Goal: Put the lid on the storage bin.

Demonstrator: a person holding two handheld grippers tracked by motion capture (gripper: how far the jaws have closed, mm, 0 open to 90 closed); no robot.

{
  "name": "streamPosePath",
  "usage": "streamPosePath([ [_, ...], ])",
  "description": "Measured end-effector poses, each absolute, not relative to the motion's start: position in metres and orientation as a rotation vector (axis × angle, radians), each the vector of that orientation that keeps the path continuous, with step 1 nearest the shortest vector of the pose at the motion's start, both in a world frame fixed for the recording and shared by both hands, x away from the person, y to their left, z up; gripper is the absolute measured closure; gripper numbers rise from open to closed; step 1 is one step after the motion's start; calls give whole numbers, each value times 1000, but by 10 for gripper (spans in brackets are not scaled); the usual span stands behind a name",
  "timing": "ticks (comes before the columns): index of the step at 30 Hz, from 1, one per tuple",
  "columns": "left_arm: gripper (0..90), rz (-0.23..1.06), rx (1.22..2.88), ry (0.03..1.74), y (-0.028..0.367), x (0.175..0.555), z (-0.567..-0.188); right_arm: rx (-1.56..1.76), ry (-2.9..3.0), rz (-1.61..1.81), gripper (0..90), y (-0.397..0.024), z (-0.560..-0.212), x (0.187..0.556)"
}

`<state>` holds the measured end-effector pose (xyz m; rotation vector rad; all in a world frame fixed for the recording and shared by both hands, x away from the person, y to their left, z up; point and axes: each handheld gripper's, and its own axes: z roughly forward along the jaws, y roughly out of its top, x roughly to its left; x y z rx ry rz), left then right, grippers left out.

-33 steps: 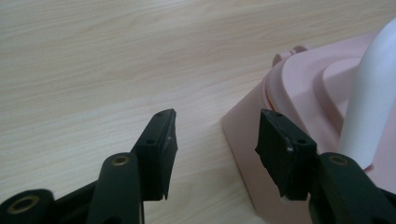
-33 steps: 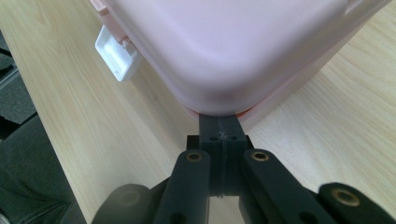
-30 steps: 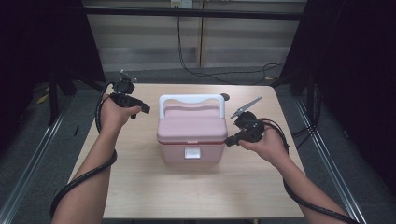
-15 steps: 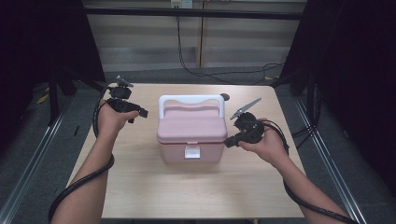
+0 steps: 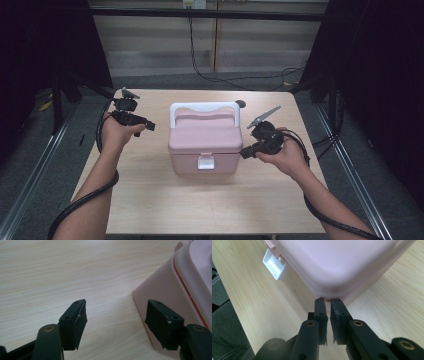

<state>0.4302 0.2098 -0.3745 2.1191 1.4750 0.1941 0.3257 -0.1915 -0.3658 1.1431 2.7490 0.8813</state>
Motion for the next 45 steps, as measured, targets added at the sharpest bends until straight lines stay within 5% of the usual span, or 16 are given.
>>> streamPosePath([
  [11, 291, 190, 2132, 1466, 213, 423, -381, 1148, 2740, 878, 761, -192, -368, 324],
  [29, 270, 202, 2119, 1450, 232, 408, -390, 1149, 2698, 883, 435, -191, -385, 319],
  [45, 244, 184, 2110, 1443, 247, 394, -409, 1202, 2645, 931, 356, -218, -409, 308],
])
